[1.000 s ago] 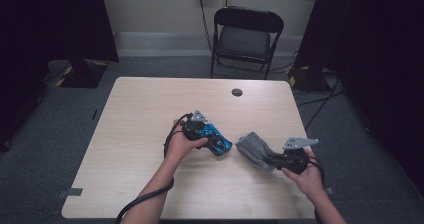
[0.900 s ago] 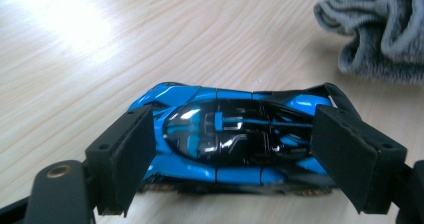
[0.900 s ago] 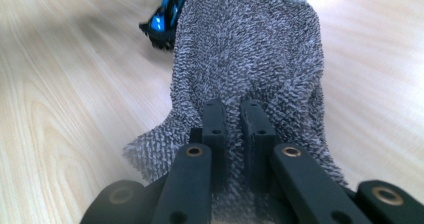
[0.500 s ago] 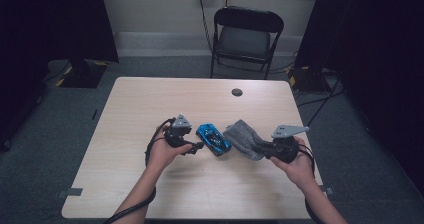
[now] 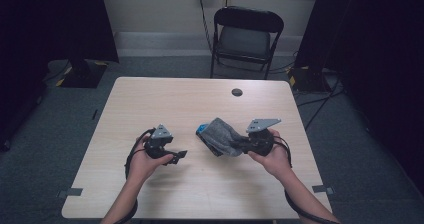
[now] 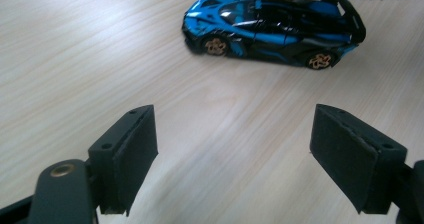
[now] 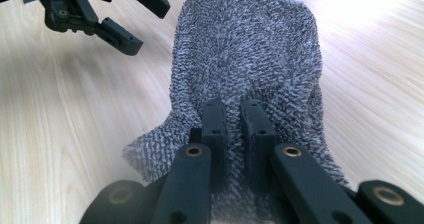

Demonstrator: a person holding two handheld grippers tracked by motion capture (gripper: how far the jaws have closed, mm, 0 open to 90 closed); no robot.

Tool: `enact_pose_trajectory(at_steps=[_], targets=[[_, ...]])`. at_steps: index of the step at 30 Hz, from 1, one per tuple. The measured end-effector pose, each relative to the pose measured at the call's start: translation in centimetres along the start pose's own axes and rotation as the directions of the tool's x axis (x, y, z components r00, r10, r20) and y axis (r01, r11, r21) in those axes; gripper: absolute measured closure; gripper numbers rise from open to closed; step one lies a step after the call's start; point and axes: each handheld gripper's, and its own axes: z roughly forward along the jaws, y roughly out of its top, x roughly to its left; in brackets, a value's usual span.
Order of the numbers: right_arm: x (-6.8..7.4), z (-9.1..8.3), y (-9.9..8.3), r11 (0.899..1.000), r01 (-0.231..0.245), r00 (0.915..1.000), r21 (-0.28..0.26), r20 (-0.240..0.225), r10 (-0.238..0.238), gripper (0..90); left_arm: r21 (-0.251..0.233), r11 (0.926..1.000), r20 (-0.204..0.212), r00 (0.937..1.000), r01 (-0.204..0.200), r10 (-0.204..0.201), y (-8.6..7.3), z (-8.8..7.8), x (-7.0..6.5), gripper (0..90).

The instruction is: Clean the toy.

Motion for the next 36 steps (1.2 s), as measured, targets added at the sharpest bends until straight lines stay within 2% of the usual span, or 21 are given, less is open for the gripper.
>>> enact_pose_trajectory(at_steps=[9,16,18,25,30,34,36], targets=[[1.5,4.1,2.5,0.999,0.035,0.9975,0.004,-0.061,-0.034,82.4,-0.026,0.9978,-0.049,0.9968,0.062,-0.063,-2.4,-2.9,1.4,18.9],[3.3,7.3,3.2,0.998,0.066,0.992,0.019,-0.109,-0.063,82.3,-0.065,0.9952,-0.073,0.9943,0.073,-0.078,-2.8,-4.6,2.0,18.9],[3.8,8.1,3.2,0.997,0.07,0.9899,0.021,-0.125,-0.067,82.2,-0.075,0.9951,-0.081,0.9943,0.064,-0.07,-2.8,-4.8,2.0,18.4],[5.6,10.4,2.1,0.994,0.101,0.9808,0.052,-0.173,-0.091,82.1,-0.104,0.9929,-0.07,0.9954,0.058,-0.065,-2.2,-5.0,1.9,18.4],[6.5,11.8,1.4,0.99,0.124,0.9736,0.069,-0.201,-0.108,81.6,-0.087,0.9955,-0.056,0.9976,0.035,-0.04,-2.0,-4.3,1.6,18.7],[7.0,12.6,1.2,0.986,0.154,0.9622,0.064,-0.237,-0.135,81.0,-0.082,0.9965,-0.037,0.9992,0.013,-0.016,-1.8,-3.5,1.5,19.5],[7.3,13.0,1.2,0.98,0.188,0.9541,0.071,-0.25,-0.165,80.0,-0.072,0.9974,-0.029,0.9996,0.004,-0.006,-1.8,-3.0,1.6,20.0]])
